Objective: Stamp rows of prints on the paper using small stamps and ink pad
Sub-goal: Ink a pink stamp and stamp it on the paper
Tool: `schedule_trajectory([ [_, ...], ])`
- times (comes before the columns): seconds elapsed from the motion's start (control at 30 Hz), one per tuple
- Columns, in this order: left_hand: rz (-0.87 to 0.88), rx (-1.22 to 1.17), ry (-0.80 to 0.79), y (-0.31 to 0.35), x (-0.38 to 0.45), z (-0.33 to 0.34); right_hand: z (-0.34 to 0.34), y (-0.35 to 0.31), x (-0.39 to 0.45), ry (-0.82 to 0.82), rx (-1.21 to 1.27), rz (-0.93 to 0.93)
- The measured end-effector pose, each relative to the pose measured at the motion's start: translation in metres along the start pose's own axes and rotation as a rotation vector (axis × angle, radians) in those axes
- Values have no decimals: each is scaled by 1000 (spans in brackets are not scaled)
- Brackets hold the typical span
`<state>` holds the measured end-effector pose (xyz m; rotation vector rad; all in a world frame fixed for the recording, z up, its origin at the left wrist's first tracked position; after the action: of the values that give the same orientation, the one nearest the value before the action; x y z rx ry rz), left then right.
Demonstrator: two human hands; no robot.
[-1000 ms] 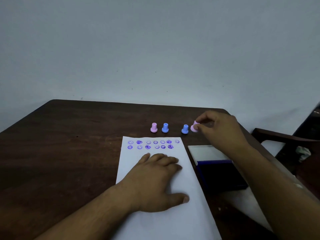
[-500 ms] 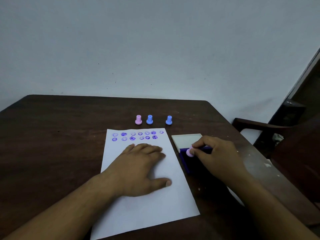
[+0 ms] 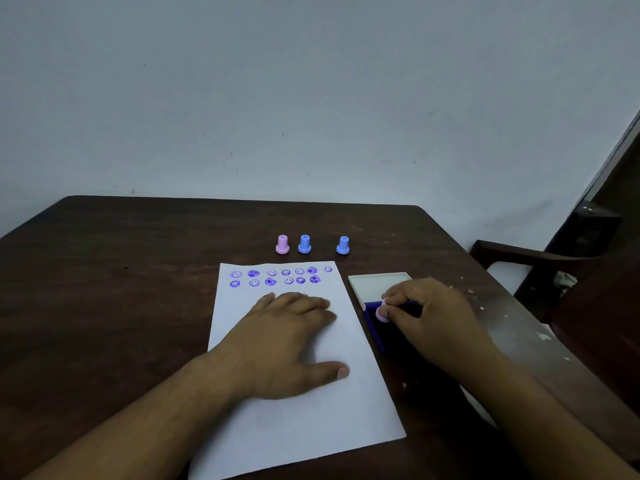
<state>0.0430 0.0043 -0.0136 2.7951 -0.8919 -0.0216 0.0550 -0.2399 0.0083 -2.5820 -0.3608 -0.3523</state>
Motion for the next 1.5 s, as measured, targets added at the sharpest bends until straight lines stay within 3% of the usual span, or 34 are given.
schedule_trajectory([
  [0.93, -5, 3, -7, 1, 0, -1, -6, -6, -1, 17, 7, 1],
  [1.13, -3, 3, 2, 0, 1, -1, -23, -30, 34, 95, 66, -50],
  [1.33, -8, -7, 9, -1, 0, 0, -3, -43, 80, -1, 222, -20],
  [1.5, -4, -9, 17, -1, 0, 1, 18, -46, 99, -69, 151, -10],
])
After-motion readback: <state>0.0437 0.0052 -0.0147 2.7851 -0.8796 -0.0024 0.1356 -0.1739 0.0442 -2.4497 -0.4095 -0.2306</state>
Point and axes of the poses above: each hand's wrist, its own x-axis towards the middle knuckle, its own z-axis out of the palm, y = z × x, the point moved 4 cm from there along x, towards the middle knuckle, and after that the axes turned 3 degrees about -y, right-handed, at the moved point
